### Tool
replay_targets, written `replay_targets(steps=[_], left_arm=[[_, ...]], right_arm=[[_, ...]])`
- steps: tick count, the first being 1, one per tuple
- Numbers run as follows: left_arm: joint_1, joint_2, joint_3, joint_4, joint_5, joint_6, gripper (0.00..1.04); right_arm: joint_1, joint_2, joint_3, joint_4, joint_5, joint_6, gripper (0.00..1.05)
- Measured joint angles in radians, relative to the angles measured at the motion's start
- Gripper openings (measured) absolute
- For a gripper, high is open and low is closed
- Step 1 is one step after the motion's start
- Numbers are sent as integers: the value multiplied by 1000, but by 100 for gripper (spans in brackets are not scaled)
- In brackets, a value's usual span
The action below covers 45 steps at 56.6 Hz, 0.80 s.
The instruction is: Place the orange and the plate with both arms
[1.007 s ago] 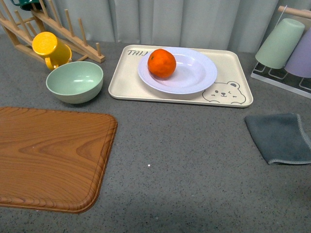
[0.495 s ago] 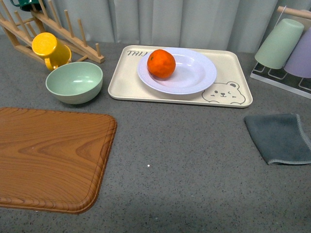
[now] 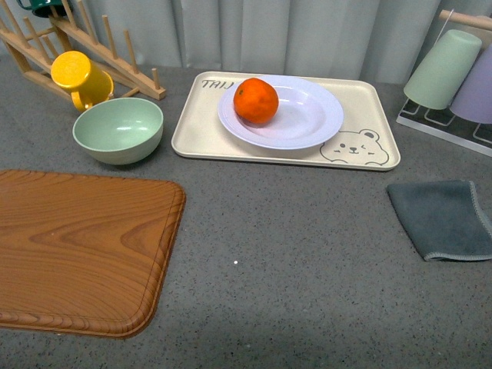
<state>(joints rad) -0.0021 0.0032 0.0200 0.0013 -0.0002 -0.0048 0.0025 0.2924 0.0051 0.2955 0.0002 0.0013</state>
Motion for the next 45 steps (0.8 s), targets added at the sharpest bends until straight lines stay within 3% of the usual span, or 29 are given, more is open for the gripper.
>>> replay_targets(steps=[21, 27, 36, 45], left_arm=[[0, 0, 0, 0, 0, 0, 98], [0, 0, 0, 0, 0, 0, 98], [0, 0, 0, 0, 0, 0, 98], [0, 0, 0, 0, 0, 0, 98]], right_arm=[[0, -117, 0, -116, -1, 0, 1], [0, -245, 1, -280, -2, 0, 1], [0, -287, 1, -293, -2, 0, 1], [0, -288, 1, -294, -2, -1, 25]])
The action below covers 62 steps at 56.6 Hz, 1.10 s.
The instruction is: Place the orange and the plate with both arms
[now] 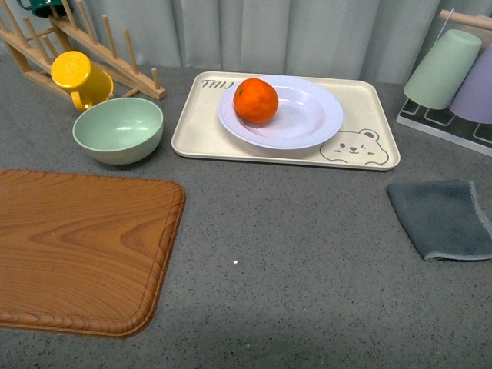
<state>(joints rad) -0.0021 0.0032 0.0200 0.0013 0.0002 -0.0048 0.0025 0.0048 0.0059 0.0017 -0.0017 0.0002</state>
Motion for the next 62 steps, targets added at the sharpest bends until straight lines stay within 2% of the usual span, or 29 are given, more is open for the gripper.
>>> replay_targets(steps=[23, 62], left_arm=[[0, 0, 0, 0, 0, 0, 98], [0, 0, 0, 0, 0, 0, 98]], right_arm=[[0, -1, 0, 0, 0, 0, 97], [0, -1, 0, 0, 0, 0, 96]])
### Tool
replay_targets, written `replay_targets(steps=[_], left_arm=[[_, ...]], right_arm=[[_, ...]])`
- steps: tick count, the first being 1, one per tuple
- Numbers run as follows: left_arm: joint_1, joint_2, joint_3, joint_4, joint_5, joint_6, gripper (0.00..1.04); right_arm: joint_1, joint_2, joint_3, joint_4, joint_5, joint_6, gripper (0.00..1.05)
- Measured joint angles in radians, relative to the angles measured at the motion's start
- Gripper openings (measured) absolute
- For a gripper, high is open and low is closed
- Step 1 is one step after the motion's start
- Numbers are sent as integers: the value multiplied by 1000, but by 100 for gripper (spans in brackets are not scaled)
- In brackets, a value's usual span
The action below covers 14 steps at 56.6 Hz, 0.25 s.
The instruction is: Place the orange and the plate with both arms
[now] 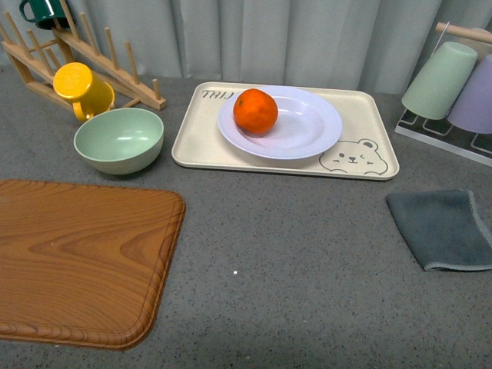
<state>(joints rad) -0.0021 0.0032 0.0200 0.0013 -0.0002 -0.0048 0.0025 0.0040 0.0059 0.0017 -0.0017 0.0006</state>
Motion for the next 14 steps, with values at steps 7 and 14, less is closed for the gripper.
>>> replay_targets(steps=[7, 14], left_arm=[[0, 0, 0, 0, 0, 0, 98], [0, 0, 0, 0, 0, 0, 98]], right_arm=[[0, 0, 0, 0, 0, 0, 96], [0, 0, 0, 0, 0, 0, 96]])
